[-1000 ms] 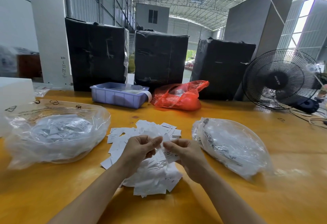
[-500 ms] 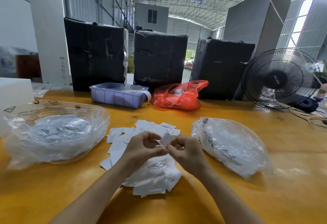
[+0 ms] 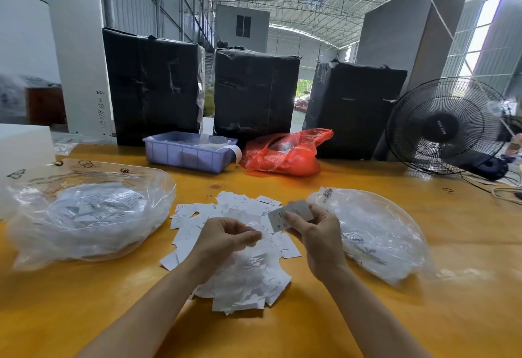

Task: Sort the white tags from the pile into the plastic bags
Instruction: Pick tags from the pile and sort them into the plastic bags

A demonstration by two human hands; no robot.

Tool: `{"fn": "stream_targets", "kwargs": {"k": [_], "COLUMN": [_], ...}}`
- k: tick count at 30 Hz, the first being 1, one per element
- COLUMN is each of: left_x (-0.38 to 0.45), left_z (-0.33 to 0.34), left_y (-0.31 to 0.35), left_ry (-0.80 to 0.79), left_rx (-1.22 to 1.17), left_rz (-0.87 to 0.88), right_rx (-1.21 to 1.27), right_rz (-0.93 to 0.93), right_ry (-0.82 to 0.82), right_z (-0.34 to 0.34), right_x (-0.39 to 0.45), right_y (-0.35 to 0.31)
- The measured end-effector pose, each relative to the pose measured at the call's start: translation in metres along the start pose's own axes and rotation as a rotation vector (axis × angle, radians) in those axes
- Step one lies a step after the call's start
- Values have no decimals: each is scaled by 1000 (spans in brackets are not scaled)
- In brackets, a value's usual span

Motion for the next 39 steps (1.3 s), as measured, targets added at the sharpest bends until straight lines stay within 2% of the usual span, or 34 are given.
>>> {"fn": "stream_targets", "kwargs": {"k": [13, 32, 39], "left_x": [-5, -6, -7], "left_z": [8, 8, 11], "left_y": [1, 3, 5], "left_ry": [-81, -81, -99], "left_rx": [-237, -208, -194], "left_rz": [-106, -66, -63], "right_rx": [11, -73, -183], "right_rz": [-94, -199, -288], "right_ry": [14, 50, 59], "right_z": [-1, -3, -2], "right_x": [-2, -2, -3], "right_y": [-9, -14, -16]}}
Point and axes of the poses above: each hand's wrist, its own x-axis towards the middle knuckle, its own z-axis out of the palm, y = z × x, the point moved 10 cm from there along x, towards the middle knuckle, and after that the axes turned 12 degrees about y, right-handed, at the moved point
